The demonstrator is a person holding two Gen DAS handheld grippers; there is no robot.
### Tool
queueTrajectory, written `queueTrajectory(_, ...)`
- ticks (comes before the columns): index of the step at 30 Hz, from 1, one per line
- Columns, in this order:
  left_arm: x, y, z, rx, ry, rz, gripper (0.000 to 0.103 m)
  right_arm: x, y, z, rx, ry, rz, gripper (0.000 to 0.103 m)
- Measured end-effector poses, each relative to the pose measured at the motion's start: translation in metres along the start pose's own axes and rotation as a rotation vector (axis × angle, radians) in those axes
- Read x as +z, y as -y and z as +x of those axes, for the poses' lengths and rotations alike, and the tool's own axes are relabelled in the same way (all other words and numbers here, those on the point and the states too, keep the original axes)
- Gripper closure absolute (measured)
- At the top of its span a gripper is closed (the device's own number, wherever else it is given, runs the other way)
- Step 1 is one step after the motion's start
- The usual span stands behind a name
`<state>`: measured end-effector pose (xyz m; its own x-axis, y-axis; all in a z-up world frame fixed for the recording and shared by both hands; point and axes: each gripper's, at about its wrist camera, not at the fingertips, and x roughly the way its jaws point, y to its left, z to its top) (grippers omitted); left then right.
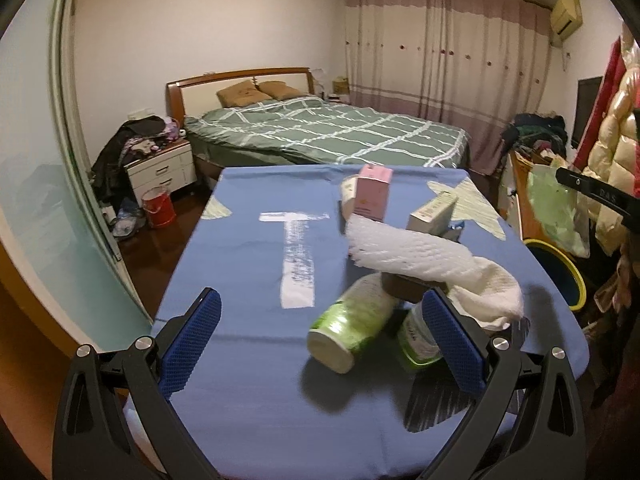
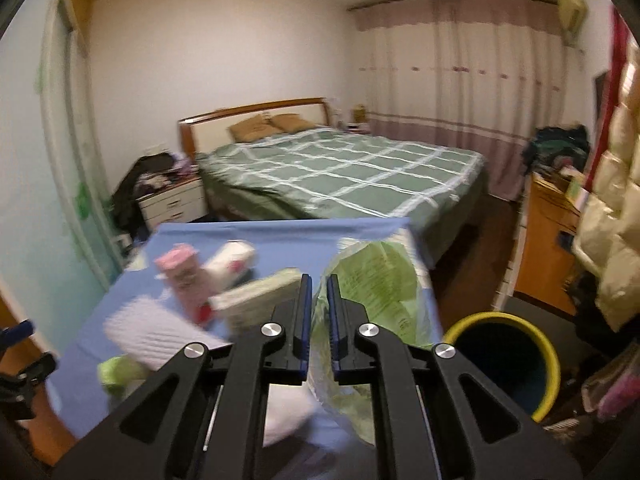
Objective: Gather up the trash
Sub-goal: 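Carry the green bag over the yellow bin and open the right gripper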
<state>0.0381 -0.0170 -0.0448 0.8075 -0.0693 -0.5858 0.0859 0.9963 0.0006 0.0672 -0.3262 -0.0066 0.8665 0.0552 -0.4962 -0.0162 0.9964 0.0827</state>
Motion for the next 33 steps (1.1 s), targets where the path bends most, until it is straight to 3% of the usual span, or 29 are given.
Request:
queueTrajectory(6,0.002,0.02,0.009,-0.043,-0.017,0.024,0.004,-0.011,0.073,0.035,-0.144,-0.053,0.044,0.095)
queueTrajectory(11,0.004,0.032,0.018,-0.057,-0.037,0.046,0.004,-0.035,0.133,0.075,-0.207,-0.134,0.111,0.095)
queueTrajectory(18,0.007,0.047,0.034,-0.075,-0.066,0.063,0.004,-0.056,0.181,0.116,-0.248,-0.211,0.172,0.09)
queueTrajectory(22,0.009,0.051,0.039,-0.078,-0.075,0.067,0.004,-0.061,0.19,0.118,-0.261,-0.213,0.204,0.081)
queueTrajectory(33,-0.006,0.024,0.053,-0.158,-0.099,0.096,0.004,-0.066,0.184,0.113,-0.244,-0.21,0.207,0.078)
